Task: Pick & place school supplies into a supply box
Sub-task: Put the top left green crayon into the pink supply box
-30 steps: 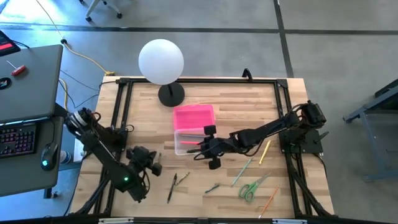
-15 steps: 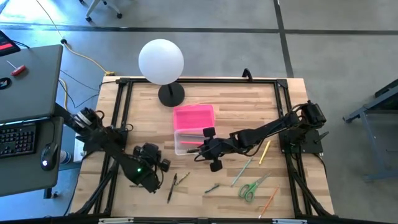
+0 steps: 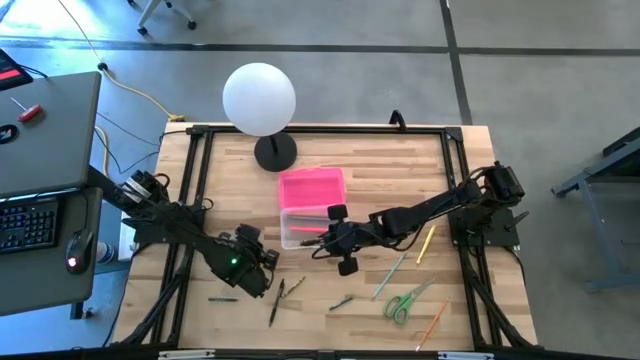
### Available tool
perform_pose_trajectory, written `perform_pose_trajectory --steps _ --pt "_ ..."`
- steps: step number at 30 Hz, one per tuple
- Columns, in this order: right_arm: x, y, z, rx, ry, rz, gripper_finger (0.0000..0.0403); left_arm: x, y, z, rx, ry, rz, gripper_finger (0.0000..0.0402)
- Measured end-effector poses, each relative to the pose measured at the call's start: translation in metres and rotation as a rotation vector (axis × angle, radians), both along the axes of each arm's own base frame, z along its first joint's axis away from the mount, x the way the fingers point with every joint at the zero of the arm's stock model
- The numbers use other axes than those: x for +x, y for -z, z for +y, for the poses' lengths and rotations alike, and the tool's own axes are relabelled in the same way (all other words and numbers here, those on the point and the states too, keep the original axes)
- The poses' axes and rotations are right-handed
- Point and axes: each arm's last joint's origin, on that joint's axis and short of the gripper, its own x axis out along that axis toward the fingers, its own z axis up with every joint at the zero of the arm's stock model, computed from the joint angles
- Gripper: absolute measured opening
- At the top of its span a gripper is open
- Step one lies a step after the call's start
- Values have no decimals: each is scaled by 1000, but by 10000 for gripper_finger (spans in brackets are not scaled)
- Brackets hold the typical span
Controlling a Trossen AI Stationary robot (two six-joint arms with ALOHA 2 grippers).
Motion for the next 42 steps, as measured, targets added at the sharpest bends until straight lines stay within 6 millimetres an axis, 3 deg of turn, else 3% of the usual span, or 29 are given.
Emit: perform_pose_trajectory --steps 31,42 --pt "0 0 0 3 3 -1 87 -1 1 1 -33 29 65 48" --pt "0 0 0 20 13 -1 87 1 1 0 -39 20 43 142"
